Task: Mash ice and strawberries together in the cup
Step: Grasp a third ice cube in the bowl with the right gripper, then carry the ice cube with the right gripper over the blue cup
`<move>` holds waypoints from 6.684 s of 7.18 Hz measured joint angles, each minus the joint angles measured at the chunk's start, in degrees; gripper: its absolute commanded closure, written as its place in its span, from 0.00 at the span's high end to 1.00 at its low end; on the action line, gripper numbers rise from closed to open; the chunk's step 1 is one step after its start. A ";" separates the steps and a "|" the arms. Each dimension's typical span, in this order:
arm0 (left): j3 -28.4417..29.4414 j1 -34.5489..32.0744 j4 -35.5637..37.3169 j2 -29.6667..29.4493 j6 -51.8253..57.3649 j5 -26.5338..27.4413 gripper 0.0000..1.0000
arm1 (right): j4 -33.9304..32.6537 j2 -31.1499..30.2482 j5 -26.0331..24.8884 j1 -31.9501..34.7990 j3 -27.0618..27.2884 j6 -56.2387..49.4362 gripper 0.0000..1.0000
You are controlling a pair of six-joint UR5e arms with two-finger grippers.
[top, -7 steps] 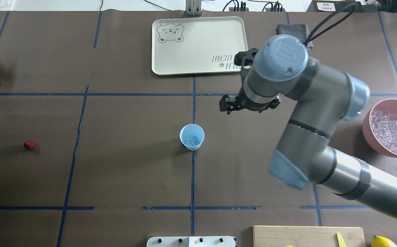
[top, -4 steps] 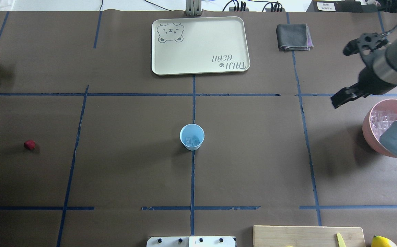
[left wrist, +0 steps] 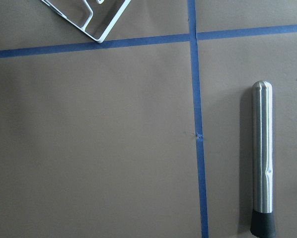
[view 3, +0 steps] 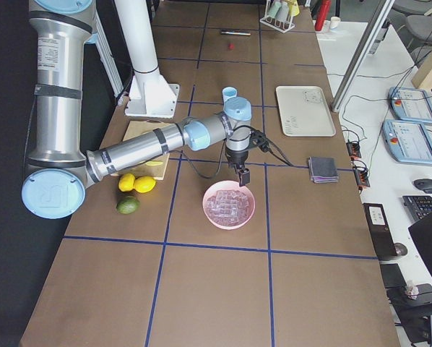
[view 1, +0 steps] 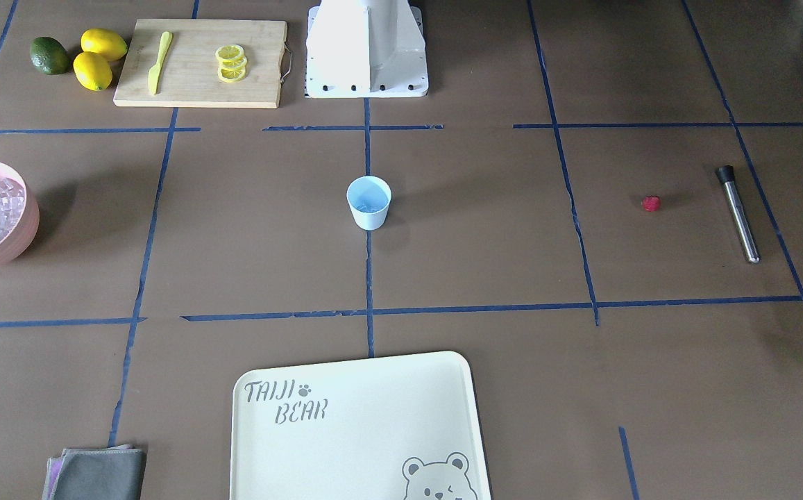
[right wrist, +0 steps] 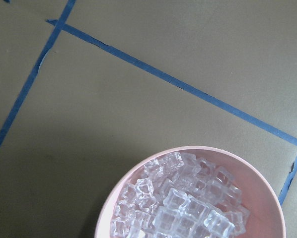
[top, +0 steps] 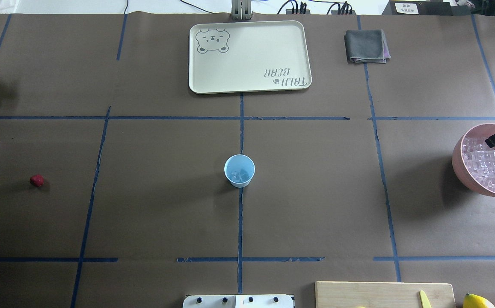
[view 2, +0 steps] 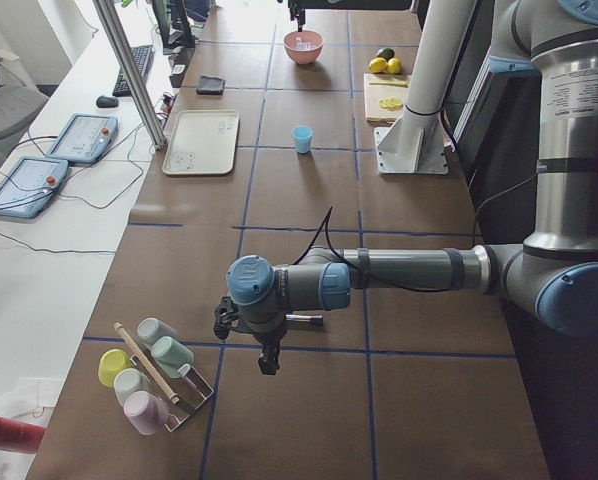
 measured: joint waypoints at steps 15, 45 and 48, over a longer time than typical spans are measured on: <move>-0.01 0.18 0.00 0.03 0.09 -0.02 1.00 | 7.58 -0.81 -1.03 -2.33 -12.56 16.74 0.74; -0.53 0.53 -0.06 0.07 0.09 -0.09 1.00 | -23.82 38.26 -9.54 -21.56 3.06 44.62 0.00; -0.63 0.71 -0.09 -0.09 0.11 -0.09 1.00 | -25.00 49.37 -19.78 -33.77 -2.57 58.87 0.00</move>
